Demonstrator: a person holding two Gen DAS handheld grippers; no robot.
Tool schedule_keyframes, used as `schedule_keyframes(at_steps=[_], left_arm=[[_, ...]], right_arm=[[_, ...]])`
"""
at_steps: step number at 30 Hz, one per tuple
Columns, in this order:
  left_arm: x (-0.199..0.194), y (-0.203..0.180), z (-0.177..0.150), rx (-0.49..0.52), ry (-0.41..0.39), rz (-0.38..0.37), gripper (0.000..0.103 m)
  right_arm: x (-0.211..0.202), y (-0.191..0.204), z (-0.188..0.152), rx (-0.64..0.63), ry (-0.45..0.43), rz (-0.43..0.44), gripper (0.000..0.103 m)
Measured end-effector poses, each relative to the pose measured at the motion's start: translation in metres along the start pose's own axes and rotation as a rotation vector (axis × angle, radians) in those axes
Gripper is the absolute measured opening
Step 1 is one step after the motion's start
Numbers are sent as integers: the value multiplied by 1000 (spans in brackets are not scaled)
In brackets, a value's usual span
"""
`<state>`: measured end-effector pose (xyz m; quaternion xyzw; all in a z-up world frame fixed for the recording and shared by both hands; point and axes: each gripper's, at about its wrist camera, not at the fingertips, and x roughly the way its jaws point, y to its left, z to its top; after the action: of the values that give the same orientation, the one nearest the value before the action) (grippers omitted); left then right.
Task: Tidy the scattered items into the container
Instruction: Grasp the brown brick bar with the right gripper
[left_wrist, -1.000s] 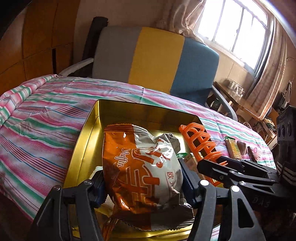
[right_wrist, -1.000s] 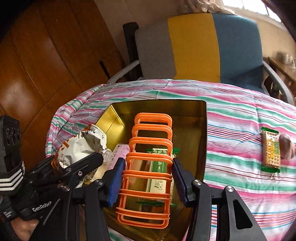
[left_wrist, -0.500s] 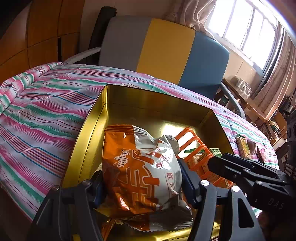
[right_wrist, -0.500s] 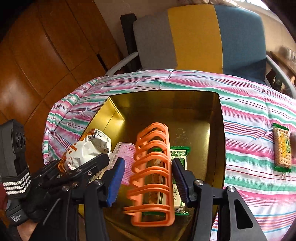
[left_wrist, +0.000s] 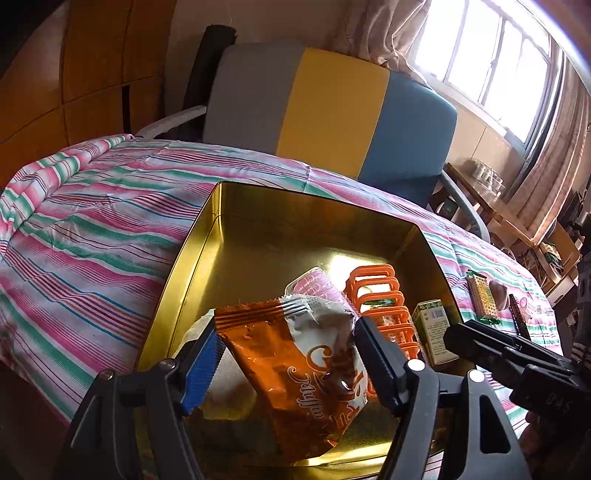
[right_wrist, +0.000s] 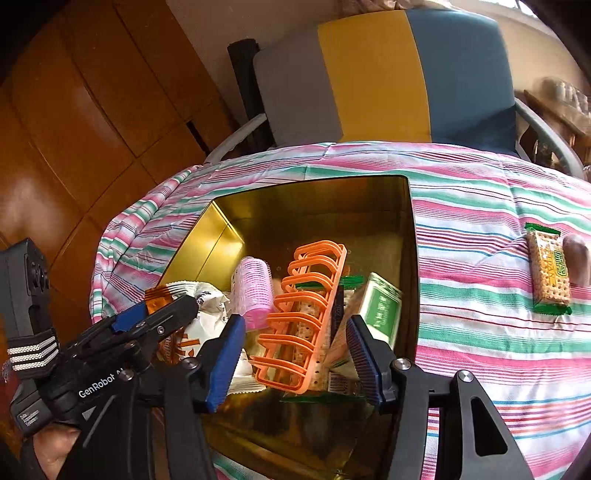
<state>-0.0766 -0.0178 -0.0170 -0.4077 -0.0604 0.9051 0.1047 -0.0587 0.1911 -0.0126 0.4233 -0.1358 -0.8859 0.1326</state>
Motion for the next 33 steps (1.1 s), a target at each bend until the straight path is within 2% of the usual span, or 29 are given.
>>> schedule_keyframes(at_steps=[6,13,16,22,28,33], left_arm=[[-7,-10,-1,36,-30,71,73],[-25,-23,5,20,-105,109,78],[-29,-36,8,21,-99,53,78],[-25,-98,4,151,-57,-83,78],[-3,-182,-10,321,38,-213,79],[21,-237,-29,421,120,-264,79]], right_arm=[[-33,-32,-13,58,-50,-33,62],[-75,-110,-42,213,-91,-148,66],[-93,-152,-62,309,-98,-208,66],[-124,-221,-99,472,-113,-295,66],[-141,-249,-111,513,-142,-315,66],[-144,-256,-110,486,-148,-321,69]])
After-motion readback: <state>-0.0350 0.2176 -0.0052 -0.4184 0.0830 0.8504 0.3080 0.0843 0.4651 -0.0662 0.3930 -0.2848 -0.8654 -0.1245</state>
